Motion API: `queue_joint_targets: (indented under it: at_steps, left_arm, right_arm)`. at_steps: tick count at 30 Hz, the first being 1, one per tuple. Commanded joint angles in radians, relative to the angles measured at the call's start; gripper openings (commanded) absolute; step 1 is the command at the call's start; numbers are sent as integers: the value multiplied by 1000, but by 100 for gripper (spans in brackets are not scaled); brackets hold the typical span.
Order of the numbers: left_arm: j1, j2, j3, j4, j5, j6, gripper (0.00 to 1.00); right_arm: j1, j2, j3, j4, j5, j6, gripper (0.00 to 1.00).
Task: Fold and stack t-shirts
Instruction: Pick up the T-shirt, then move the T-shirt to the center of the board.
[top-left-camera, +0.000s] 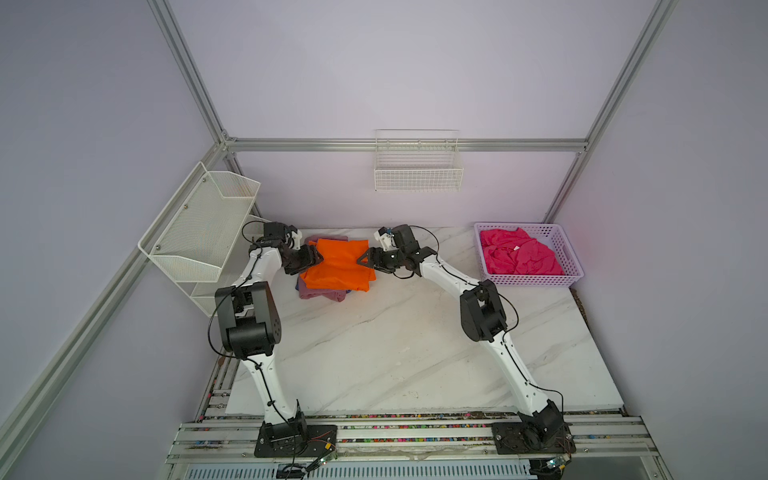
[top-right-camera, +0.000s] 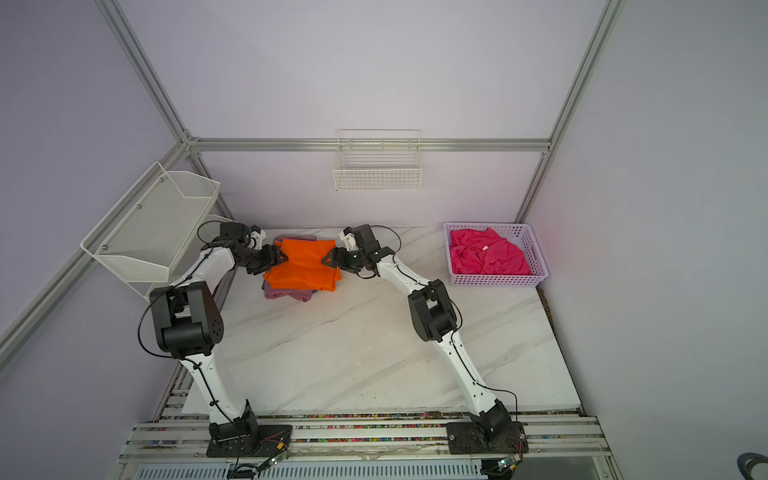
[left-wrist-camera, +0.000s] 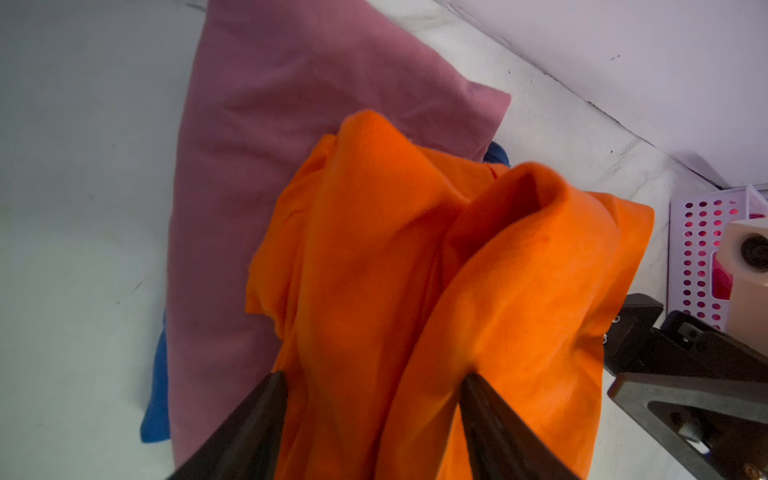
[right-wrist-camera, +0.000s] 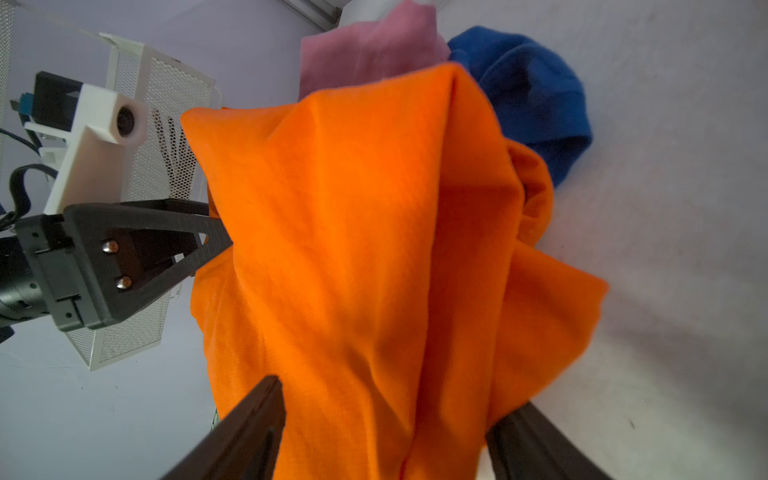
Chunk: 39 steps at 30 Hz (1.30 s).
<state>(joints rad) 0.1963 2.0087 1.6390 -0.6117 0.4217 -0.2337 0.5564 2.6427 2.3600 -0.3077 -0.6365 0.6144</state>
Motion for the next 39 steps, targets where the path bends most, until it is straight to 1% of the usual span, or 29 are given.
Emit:
queue_joint_targets:
  at_steps: [1,4,8,12,15,17,18,19,20,21,22,24,25,26,30,33,36,39]
  left_arm:
    - [6,-105,-10,72,-57,-27,73]
    - [6,-170,-34,101,-131,-30,83]
    - [6,-245,-62,134,-137,-41,83]
    - [-8,-299,-88,140,-106,-61,82]
    - [-40,-333,-124,166,-62,-56,77]
    - [-64,-334,-134,173,-35,-66,66]
    - [-77,-332,-143,175,-23,-74,56]
    - [-91,-327,-154,180,-13,-82,45]
    - [-106,-322,-165,191,3,-80,37]
    - [-125,-315,-183,204,11,-82,29]
    - [-149,-305,-193,216,6,-82,22]
    - [-191,-272,-192,233,16,-80,11]
    - [-210,-249,-182,236,27,-81,5]
    - [-225,-227,-170,235,36,-82,0]
    - [-272,-169,-133,239,29,-89,0]
    - [-276,-163,-143,244,-20,-106,0]
    - [-278,-161,-182,282,-98,-128,0]
    - [-279,-143,-191,301,-166,-148,0]
  right_arm:
    - [-14,-52,-8,28,24,-22,84]
    - [-24,-86,-15,44,26,-24,86]
    - [-42,-128,-32,31,36,-50,87]
    - [-68,-202,-121,35,47,-82,88]
    - [-91,-263,-207,50,56,-105,88]
    - [-108,-300,-254,47,65,-128,85]
    - [-117,-320,-283,42,75,-141,84]
    - [-126,-341,-314,42,84,-152,82]
    - [-133,-355,-337,44,85,-157,72]
    - [-140,-365,-358,43,84,-163,57]
    - [-144,-372,-378,42,87,-167,44]
    - [-147,-371,-396,27,87,-177,11]
    - [-147,-368,-398,14,85,-183,0]
    - [-147,-364,-397,2,84,-187,0]
    - [-147,-378,-429,-18,89,-218,0]
    - [-157,-406,-472,-12,113,-234,0]
    - [-173,-415,-498,-10,105,-233,0]
    - [-183,-421,-508,-8,97,-231,0]
